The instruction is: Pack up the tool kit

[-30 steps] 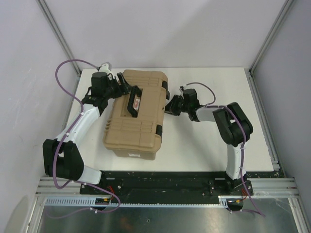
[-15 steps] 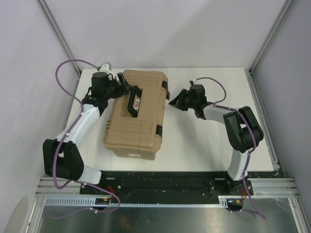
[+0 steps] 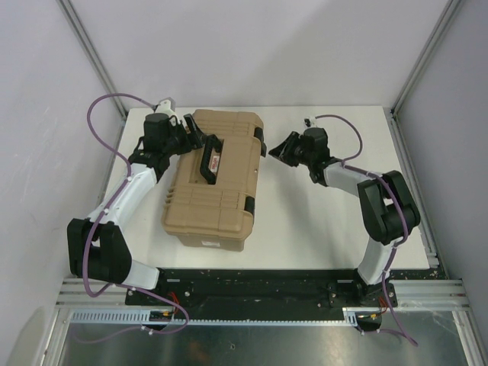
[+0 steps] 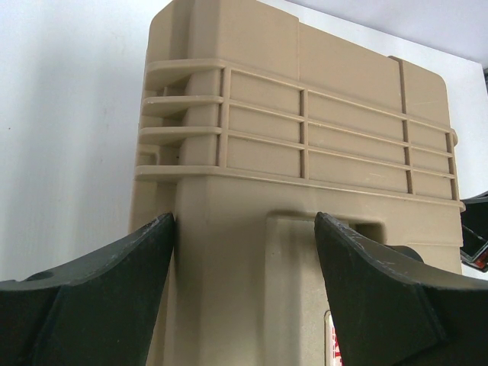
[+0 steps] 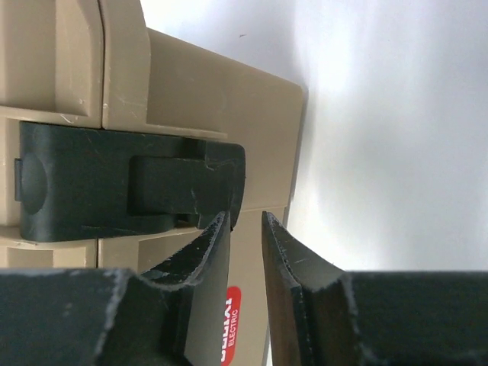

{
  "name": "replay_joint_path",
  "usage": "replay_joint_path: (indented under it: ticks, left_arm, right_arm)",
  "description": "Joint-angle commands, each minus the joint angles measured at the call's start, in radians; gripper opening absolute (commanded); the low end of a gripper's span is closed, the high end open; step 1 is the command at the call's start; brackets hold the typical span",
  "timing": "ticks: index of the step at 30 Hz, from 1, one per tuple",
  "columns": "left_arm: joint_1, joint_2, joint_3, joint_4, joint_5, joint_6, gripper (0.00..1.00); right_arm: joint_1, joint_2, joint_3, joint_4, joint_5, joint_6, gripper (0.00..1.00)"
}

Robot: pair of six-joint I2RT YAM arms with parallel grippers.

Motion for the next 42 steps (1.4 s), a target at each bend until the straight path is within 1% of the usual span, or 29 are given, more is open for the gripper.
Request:
replay_joint_path:
  ticks: [1, 10, 22, 26, 30, 34, 37, 42]
  left_arm:
    - [-0.025, 0.045, -0.032, -0.142, 0.043, -0.008, 0.8]
    - [-0.025, 0.052, -0.024, -0.142, 0.049, -0.003, 0.8]
    - [-0.036, 0.076, -0.027, -0.139, 0.063, -0.003, 0.79]
    - [-0.035, 0.067, -0.022, -0.138, 0.051, 0.004, 0.79]
    - [-0.034, 0.034, -0.005, -0.139, 0.009, 0.013, 0.8]
    - [-0.026, -0.037, 0.016, -0.157, -0.081, 0.016, 0.82]
    - [-0.014, -0.098, 0.035, -0.183, -0.148, 0.01, 0.84]
    - [0.011, -0.224, 0.034, -0.208, -0.191, 0.014, 0.9]
  right_arm:
    - [0.002, 0.019, 0.021, 0.09, -0.03, 0.007, 0.27]
    - [0.011, 0.07, 0.051, 0.121, -0.07, 0.019, 0.24]
    - [0.049, 0.12, 0.117, 0.098, -0.082, 0.0, 0.24]
    - [0.048, 0.119, 0.123, 0.065, -0.06, -0.005, 0.24]
    - [0.027, 0.099, 0.124, -0.03, -0.026, -0.008, 0.24]
    - [-0.001, 0.046, 0.124, -0.158, 0.03, -0.047, 0.3]
    - [-0.014, -0.016, 0.124, -0.255, 0.102, -0.101, 0.37]
    - [-0.046, -0.139, 0.12, -0.436, 0.234, -0.173, 0.54]
